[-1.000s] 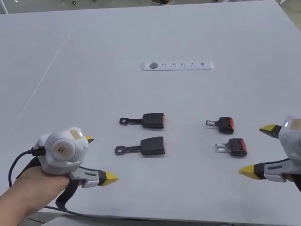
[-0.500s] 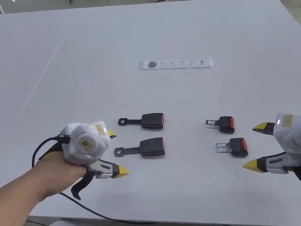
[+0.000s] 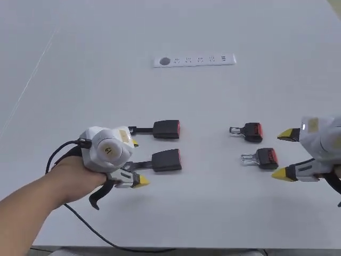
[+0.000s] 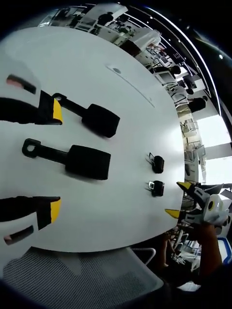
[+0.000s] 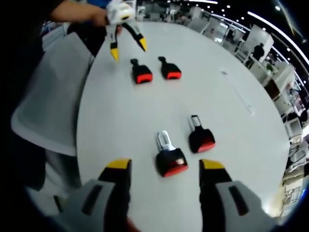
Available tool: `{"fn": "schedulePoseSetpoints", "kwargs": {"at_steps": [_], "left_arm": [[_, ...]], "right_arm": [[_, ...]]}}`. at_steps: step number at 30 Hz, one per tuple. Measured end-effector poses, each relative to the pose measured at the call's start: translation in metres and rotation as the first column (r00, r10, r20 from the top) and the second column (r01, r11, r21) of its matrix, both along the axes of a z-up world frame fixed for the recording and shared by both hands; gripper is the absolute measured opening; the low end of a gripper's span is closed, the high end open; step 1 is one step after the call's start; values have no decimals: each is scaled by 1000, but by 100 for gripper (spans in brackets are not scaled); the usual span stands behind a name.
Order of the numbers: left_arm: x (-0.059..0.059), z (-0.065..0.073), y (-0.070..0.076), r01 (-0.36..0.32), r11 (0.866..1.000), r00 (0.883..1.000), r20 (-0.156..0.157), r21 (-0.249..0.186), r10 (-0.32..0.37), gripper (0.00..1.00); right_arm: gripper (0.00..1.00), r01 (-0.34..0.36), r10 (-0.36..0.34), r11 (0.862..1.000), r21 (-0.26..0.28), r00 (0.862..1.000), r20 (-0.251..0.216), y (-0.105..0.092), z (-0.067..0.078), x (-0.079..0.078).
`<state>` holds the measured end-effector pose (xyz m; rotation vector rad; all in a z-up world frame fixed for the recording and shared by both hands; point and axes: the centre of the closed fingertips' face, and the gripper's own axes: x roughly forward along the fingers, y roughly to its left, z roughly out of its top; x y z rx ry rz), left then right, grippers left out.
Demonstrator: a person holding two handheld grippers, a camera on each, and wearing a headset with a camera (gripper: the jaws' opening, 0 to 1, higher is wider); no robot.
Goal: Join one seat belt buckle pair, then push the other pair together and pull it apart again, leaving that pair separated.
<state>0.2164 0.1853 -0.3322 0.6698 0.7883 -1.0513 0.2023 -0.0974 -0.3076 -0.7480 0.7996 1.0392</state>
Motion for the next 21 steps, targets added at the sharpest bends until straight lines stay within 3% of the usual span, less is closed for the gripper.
{"fn": "schedulePoseSetpoints", "kwargs": {"at_steps": [4,9,13,17,21], "left_arm": [[5,-5,-10,41,999,999,0,-24,-41,55],[12,-15,-17,64,998,998,-18,9,-64,55],[15,-16,-21,61,998,997,-37,3,-61,53],[13,-21,-23,68,998,996,-63,17,-67,44],[14,-23,-23,78,996,995,-64,31,-76,43]], "right_arm": [[51,-3,3,1000,3,999,-39,0,-6,2],[49,-41,40,999,-9,997,-59,1,-16,8],[48,-69,66,997,-22,994,-83,1,-24,11],[47,-85,81,996,-39,991,-106,-1,-32,14],[47,-102,95,994,-50,988,-121,-2,-37,16]]}}
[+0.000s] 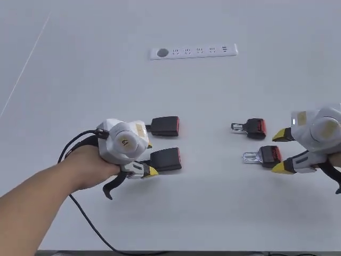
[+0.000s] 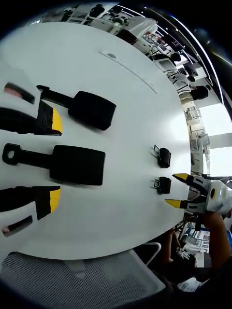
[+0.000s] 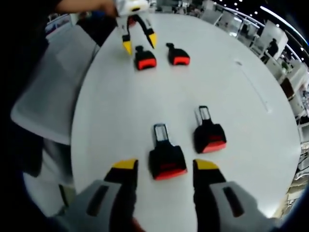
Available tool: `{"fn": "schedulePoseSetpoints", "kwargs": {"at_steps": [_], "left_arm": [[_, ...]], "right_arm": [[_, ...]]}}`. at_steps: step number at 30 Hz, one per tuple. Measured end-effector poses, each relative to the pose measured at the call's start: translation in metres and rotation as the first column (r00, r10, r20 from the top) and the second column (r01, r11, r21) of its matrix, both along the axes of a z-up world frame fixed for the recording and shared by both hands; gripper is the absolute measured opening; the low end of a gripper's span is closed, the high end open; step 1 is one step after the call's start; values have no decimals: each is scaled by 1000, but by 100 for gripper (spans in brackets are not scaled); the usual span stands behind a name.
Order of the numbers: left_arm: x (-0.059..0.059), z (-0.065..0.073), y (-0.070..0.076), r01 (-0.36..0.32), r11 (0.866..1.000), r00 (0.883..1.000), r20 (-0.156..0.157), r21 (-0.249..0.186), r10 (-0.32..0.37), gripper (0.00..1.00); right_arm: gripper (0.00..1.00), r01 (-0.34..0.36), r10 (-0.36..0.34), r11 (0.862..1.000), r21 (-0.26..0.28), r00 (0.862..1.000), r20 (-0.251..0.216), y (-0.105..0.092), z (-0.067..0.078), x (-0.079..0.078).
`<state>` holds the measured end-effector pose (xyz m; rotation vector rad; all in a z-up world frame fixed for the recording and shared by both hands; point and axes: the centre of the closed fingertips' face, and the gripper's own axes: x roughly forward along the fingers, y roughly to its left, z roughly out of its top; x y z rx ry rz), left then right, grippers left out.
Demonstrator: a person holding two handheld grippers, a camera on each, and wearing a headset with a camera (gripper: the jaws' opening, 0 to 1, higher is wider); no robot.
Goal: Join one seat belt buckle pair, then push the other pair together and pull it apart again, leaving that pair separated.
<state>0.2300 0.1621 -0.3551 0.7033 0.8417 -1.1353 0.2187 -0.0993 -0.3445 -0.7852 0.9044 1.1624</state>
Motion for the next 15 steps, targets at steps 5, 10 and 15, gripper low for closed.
{"fn": "schedulePoseSetpoints", "kwargs": {"at_steps": [5,10,15], "left_arm": [[1,-3,1,7,1000,1000,-10,9,-7,42],[0,-5,-1,47,999,999,-26,25,-46,40],[0,-10,-8,95,995,995,-34,42,-94,39]], "right_arm": [[47,-22,22,1000,-14,1000,-11,-1,-5,4],[46,-46,45,999,-23,998,-37,-2,-10,4],[44,-67,65,997,-23,995,-71,-3,-17,1]]}}
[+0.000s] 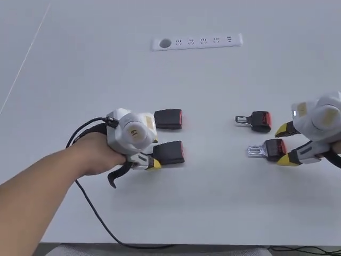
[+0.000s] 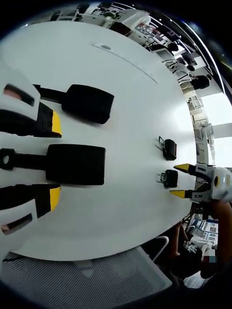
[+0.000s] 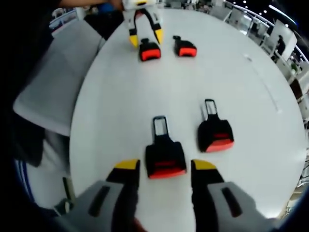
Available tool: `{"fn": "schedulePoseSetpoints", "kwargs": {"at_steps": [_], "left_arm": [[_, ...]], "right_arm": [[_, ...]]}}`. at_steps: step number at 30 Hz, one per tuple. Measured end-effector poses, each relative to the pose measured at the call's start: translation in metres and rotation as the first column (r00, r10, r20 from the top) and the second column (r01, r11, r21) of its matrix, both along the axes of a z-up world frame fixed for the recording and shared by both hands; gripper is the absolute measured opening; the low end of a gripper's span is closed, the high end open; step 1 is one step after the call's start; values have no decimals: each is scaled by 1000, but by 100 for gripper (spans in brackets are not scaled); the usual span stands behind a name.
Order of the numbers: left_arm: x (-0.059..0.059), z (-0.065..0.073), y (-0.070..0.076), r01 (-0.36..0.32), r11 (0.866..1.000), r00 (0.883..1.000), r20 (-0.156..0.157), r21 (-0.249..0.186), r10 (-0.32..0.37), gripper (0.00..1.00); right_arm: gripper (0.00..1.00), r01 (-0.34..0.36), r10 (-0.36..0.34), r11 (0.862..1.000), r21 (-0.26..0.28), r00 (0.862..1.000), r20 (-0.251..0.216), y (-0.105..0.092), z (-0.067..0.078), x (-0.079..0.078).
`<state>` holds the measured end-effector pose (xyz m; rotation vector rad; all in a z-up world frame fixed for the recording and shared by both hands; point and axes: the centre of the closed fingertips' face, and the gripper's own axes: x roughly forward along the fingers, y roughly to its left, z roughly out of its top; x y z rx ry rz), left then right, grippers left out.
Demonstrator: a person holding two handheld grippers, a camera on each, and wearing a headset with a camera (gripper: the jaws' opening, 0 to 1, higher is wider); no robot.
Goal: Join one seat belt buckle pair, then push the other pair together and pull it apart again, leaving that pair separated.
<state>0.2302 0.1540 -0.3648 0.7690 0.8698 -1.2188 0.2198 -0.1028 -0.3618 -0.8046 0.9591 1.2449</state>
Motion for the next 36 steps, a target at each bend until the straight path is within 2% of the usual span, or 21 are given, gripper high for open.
{"fn": "schedulePoseSetpoints", "kwargs": {"at_steps": [5,7,8,12,15,19,22,24,26,28,29,31,33,36], "left_arm": [[0,-3,-5,55,998,998,-7,14,-55,35],[1,2,-11,38,999,999,-30,-17,-39,35],[1,2,-12,33,999,999,-34,-16,-34,35],[-2,-4,-10,106,994,994,-26,23,-105,35],[-2,-6,-10,120,992,992,-30,27,-120,35],[-3,-10,-8,161,985,987,-25,55,-160,34],[-4,-10,-8,176,983,984,-24,52,-175,34],[-6,-10,-8,204,977,979,-15,61,-204,34],[-7,-10,-10,260,963,966,-5,69,-260,33],[-7,-11,-10,244,966,970,-16,89,-243,33],[-8,-11,-10,253,962,967,-19,98,-253,33],[-7,-11,-10,255,962,967,-25,100,-254,33],[-7,-12,-9,237,967,971,-39,97,-235,33],[-7,-11,-8,227,968,974,-42,105,-223,33]], "right_arm": [[44,-15,15,1000,-11,1000,-12,-2,-5,1],[44,-10,10,1000,-7,999,-39,-3,-6,-1],[44,-12,12,1000,-8,999,-41,-3,-7,-1],[43,-22,22,1000,5,999,-40,-2,-7,1],[40,-32,32,999,3,999,-37,-3,-7,2],[39,-41,41,999,-5,999,-27,-3,-8,2],[39,-57,57,998,-18,998,-16,-3,-9,1],[38,-70,70,997,-24,998,-7,-3,-9,0],[37,-78,78,997,-27,997,-2,-3,-10,0],[36,-69,69,997,-25,998,-4,-3,-10,1],[36,-57,57,998,-25,998,-6,-2,-10,2],[36,-69,68,997,-32,998,-3,-2,-10,1],[36,-68,68,997,-35,998,-3,-2,-10,1],[36,-69,69,997,-44,998,-1,-1,-10,0]]}}
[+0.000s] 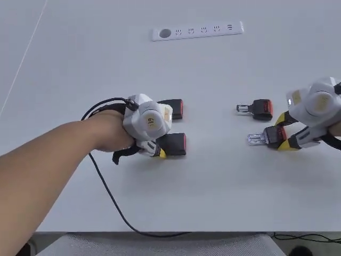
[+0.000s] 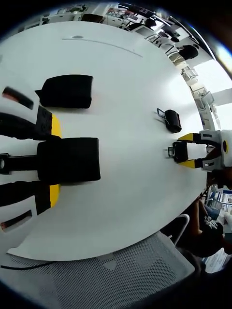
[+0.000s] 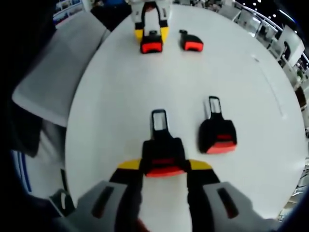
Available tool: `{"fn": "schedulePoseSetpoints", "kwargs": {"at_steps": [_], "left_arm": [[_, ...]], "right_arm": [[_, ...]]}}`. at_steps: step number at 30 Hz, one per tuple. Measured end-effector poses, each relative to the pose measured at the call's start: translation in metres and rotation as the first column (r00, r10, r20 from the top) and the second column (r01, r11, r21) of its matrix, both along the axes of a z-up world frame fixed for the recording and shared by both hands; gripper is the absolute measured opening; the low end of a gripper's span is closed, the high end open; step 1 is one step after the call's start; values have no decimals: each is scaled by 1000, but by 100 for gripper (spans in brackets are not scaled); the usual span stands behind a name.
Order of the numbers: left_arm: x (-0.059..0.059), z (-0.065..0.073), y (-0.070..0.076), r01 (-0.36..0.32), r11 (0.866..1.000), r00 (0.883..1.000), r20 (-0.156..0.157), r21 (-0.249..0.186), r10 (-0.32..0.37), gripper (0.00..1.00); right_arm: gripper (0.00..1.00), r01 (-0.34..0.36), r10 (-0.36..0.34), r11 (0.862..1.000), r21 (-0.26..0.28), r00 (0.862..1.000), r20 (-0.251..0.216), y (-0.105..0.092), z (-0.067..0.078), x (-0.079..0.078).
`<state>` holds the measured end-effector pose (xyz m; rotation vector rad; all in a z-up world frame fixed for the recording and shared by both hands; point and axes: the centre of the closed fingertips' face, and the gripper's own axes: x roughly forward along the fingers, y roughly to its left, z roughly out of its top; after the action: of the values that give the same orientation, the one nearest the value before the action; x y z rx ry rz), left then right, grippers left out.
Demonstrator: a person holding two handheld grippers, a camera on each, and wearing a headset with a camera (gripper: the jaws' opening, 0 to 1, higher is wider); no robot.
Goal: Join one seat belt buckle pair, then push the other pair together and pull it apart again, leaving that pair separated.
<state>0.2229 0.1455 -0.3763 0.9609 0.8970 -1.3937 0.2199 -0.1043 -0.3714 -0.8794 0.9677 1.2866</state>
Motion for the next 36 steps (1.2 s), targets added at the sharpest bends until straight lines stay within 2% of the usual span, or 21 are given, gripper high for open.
{"fn": "schedulePoseSetpoints", "kwargs": {"at_steps": [12,18,36], "left_arm": [[-1,1,-1,-13,1000,1000,-9,16,13,33],[-1,2,-1,-14,1000,1000,-9,26,14,33],[-1,1,-1,-3,999,1000,-13,54,3,33]], "right_arm": [[35,-16,16,1000,-19,1000,18,4,1,-8],[35,-8,8,1000,-16,1000,10,9,1,-11],[35,26,-27,997,67,1000,11,50,2,-14]]}}
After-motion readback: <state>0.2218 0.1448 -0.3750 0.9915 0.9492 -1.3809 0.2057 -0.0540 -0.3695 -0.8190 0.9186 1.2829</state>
